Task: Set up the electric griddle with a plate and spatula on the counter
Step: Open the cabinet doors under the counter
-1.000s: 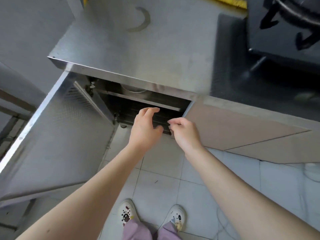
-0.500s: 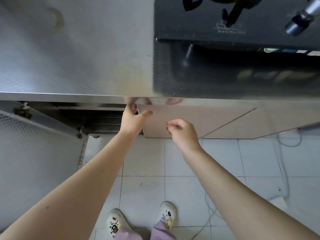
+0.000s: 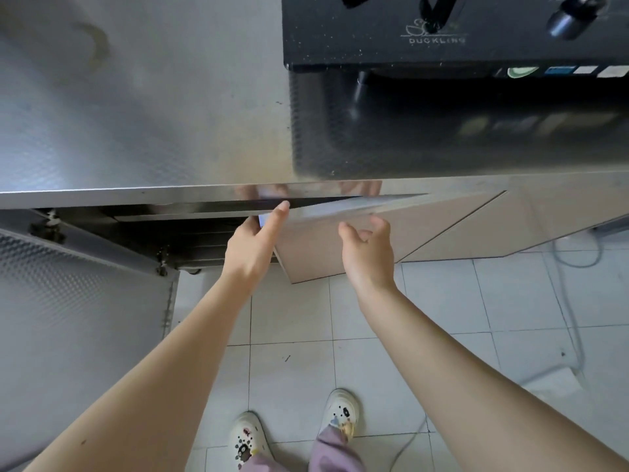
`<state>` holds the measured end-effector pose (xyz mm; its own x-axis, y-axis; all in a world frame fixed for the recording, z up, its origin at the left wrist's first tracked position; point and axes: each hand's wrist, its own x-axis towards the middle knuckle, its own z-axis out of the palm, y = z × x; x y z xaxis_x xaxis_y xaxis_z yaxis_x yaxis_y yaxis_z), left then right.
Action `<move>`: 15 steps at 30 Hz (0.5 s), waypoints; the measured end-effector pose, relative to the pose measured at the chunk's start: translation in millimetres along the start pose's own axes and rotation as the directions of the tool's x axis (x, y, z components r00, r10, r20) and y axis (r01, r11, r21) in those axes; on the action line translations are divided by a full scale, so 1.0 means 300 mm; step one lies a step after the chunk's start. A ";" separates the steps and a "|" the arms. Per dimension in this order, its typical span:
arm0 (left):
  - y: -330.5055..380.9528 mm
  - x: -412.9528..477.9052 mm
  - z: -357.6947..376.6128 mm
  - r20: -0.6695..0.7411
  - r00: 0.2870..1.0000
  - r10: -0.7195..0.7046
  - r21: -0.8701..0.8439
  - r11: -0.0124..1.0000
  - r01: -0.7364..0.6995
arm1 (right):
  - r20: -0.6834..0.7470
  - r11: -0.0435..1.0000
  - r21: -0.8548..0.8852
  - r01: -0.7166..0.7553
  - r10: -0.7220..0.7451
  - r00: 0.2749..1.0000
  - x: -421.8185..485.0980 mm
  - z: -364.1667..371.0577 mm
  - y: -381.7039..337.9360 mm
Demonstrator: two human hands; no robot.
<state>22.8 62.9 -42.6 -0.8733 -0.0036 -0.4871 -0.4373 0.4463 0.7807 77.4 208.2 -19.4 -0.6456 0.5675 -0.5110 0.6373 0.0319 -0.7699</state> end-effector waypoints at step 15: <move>-0.007 -0.261 0.112 0.608 0.711 -0.353 0.502 0.865 0.001 | -0.349 0.963 0.266 -0.034 0.129 0.928 -0.180 -0.129 0.183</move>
<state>99.4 92.3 -19.4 -0.3357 0.3839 -0.8602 -0.2715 0.8350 0.4786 163.4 211.2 -19.3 -0.3704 0.8180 -0.4401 0.5236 -0.2075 -0.8263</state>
